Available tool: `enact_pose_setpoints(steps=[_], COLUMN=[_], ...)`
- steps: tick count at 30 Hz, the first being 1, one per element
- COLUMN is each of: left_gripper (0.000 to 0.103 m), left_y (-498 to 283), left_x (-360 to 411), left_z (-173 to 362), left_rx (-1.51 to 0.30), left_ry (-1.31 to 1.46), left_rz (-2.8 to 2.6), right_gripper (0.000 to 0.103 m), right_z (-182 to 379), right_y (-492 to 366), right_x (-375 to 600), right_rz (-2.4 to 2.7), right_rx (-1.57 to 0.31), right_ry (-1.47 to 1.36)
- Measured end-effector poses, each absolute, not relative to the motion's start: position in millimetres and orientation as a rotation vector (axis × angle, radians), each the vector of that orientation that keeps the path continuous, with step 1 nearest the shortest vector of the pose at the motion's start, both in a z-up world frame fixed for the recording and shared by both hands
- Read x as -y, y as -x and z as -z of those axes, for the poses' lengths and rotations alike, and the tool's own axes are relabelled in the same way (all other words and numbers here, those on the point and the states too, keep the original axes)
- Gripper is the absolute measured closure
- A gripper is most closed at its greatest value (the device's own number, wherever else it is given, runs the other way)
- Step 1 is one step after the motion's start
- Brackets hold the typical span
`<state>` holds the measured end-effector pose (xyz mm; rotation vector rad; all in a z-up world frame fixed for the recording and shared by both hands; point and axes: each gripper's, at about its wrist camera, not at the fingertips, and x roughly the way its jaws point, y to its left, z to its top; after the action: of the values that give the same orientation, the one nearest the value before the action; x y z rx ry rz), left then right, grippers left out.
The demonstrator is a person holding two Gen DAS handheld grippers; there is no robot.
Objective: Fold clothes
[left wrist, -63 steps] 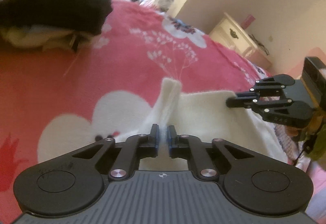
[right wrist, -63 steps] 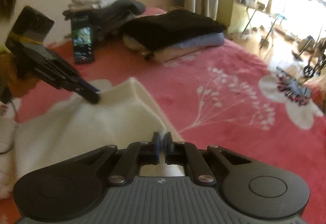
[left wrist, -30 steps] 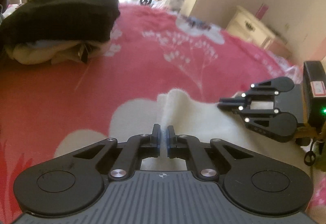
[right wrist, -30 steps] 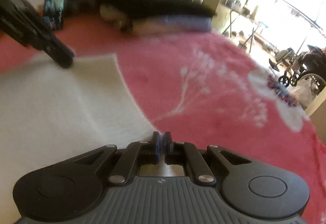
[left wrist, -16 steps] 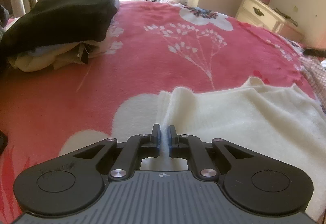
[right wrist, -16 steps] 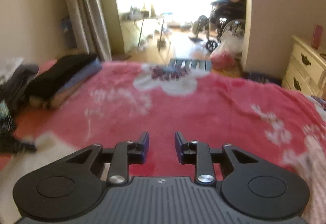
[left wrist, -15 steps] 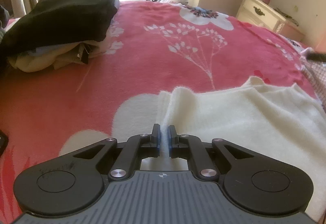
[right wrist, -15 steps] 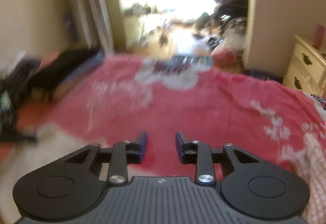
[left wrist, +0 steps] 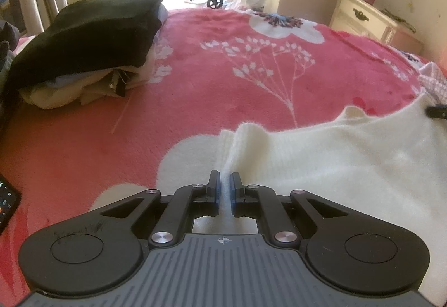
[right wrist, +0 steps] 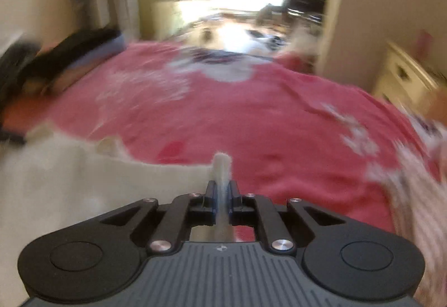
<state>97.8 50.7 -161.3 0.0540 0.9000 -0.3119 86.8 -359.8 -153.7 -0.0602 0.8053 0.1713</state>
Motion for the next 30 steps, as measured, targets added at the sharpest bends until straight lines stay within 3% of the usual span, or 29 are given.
enact_pose_setpoints(steps=[5, 6, 8, 12, 16, 20, 24, 27, 30], left_gripper=[0.095, 0.094, 0.093, 0.065, 0.065, 0.065, 0.065, 0.076, 0.076], left_y=[-97.9, -98.1, -98.9, -102.3, -88.8, -56.2, -47.1, -42.3, -41.9], left_x=[-38.6, -38.1, -37.9, -48.7, -59.9, -50.2, -45.2, -42.9, -39.4], left_z=[170.4, 171.1, 170.9, 158.1, 129.4, 104.5, 125.8, 143.9, 144.4], left_rx=[-0.892, -0.893, -0.899, -0.933, -0.870, -0.863, -0.968, -1.046, -1.089], left_ry=[-0.104, -0.109, -0.108, -0.035, 0.003, 0.002, -0.008, -0.015, -0.030], left_rz=[0.321, 0.321, 0.323, 0.282, 0.237, 0.397, 0.401, 0.384, 0.341], right_gripper=[0.093, 0.089, 0.060, 0.061, 0.063, 0.071, 0.079, 0.101, 0.098], right_z=[204.7, 205.8, 199.0, 158.5, 112.4, 113.0, 148.3, 173.3, 158.8], right_y=[-90.6, -89.5, -86.7, -66.9, -37.1, -9.8, 16.9, 30.7, 38.8], right_x=[374.1, 375.6, 385.4, 416.1, 421.5, 381.2, 356.7, 403.9, 435.7], right_rz=[-0.106, -0.091, -0.041, -0.018, -0.004, -0.239, -0.324, -0.221, -0.191], right_rx=[-0.868, -0.854, -0.863, -0.828, -0.762, -0.838, -0.954, -0.990, -0.957], right_ry=[0.063, 0.059, 0.003, -0.142, -0.109, -0.048, 0.062, -0.065, -0.151])
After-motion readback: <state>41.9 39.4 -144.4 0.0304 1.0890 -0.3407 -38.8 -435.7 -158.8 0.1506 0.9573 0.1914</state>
